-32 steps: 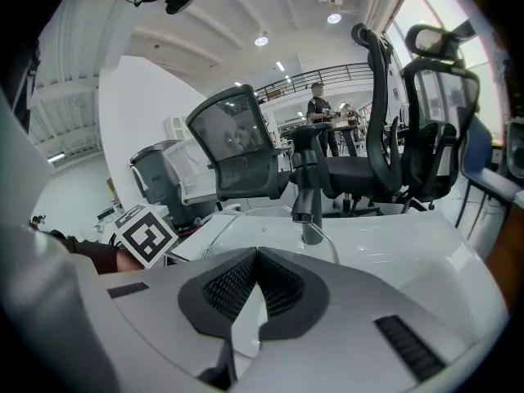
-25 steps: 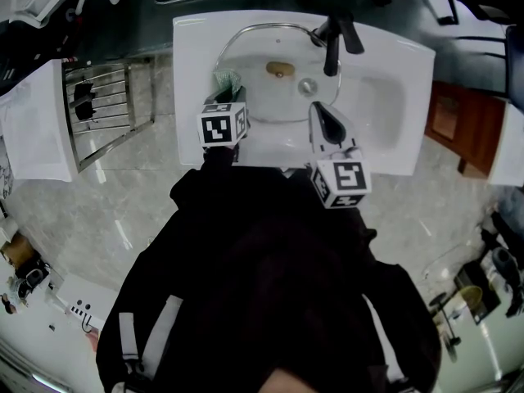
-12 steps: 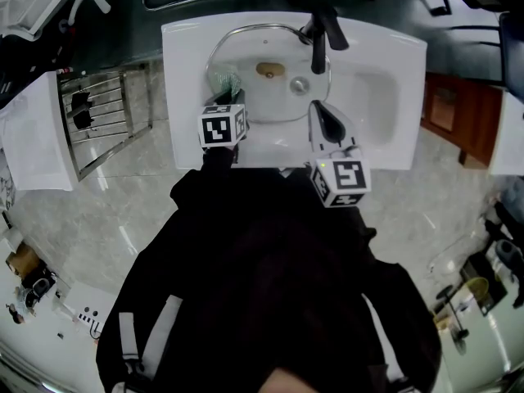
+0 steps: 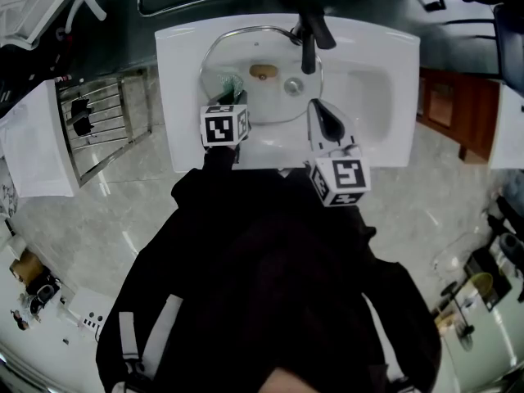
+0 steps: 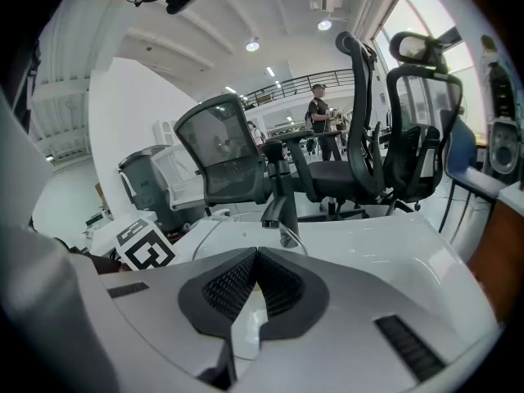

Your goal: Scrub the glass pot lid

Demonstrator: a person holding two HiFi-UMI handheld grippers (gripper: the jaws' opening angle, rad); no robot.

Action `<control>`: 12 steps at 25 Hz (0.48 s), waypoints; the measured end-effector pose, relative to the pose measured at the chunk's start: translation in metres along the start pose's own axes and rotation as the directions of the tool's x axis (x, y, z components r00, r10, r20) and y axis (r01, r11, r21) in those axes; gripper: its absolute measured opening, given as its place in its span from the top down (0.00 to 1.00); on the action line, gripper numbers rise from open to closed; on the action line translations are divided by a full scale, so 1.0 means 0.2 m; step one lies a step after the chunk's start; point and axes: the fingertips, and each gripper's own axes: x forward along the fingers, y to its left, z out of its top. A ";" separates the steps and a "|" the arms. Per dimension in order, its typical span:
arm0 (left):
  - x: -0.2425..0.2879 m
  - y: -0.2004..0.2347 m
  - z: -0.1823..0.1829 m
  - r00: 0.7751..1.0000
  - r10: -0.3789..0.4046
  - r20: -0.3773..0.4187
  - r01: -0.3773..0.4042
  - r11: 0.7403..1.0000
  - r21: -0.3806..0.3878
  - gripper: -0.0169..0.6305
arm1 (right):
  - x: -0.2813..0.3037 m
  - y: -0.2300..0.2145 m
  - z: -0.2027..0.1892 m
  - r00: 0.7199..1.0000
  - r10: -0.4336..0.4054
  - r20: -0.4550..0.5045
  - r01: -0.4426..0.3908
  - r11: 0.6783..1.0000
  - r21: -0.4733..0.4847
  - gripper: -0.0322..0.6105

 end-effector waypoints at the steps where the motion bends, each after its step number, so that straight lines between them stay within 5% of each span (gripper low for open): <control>1: 0.00 0.00 0.00 1.000 0.000 -0.001 0.000 1.000 0.003 0.88 | 0.00 -0.01 0.00 1.000 -0.002 0.002 0.002 1.000 -0.002 0.95; 12: 0.03 -0.07 -0.01 1.000 -0.011 -0.021 0.012 0.999 0.030 0.88 | -0.04 -0.05 -0.01 1.000 0.000 0.013 0.000 1.000 0.000 0.95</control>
